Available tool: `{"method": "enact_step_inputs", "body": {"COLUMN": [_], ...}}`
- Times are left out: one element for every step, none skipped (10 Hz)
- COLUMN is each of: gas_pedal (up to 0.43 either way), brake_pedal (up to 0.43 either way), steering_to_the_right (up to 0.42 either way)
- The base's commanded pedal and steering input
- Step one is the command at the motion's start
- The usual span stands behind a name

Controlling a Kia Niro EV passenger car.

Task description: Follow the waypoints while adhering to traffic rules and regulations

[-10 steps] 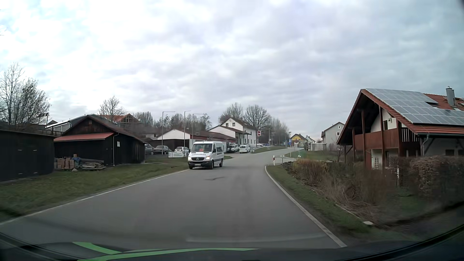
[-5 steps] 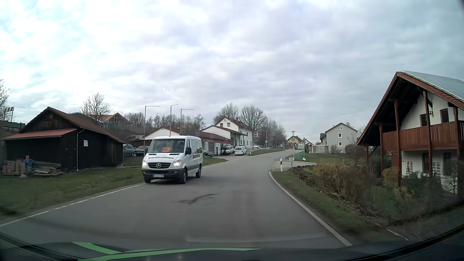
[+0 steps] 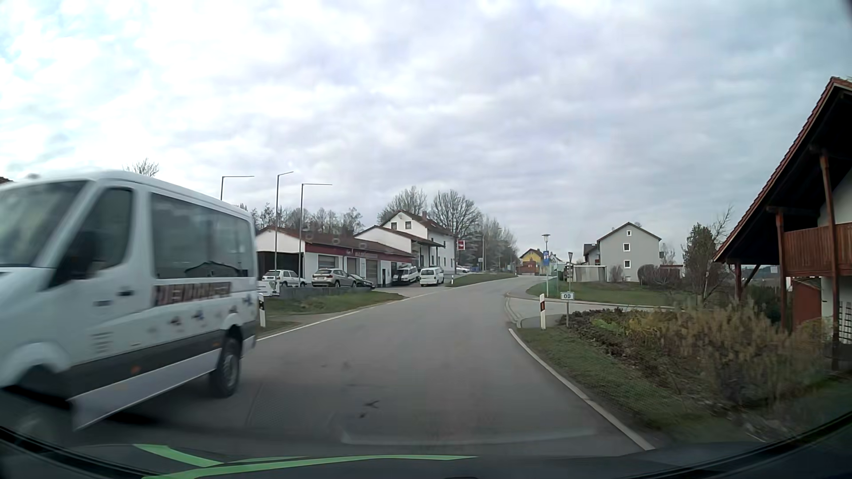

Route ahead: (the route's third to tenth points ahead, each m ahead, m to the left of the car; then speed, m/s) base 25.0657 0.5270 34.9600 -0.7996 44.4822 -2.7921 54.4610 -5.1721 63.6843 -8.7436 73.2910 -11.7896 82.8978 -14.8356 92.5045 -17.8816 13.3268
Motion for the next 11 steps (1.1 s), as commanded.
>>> {"method": "enact_step_inputs", "body": {"gas_pedal": [0.098, 0.098, 0.098, 0.098, 0.11, 0.11, 0.11, 0.11, 0.11, 0.11, 0.11], "brake_pedal": [0.0, 0.0, 0.0, 0.0, 0.0, 0.0, 0.0, 0.0, 0.0, 0.0, 0.0], "steering_to_the_right": [0.018, 0.019, 0.019, 0.02, 0.021, 0.021, 0.022, 0.023, 0.023, 0.023, 0.023]}}
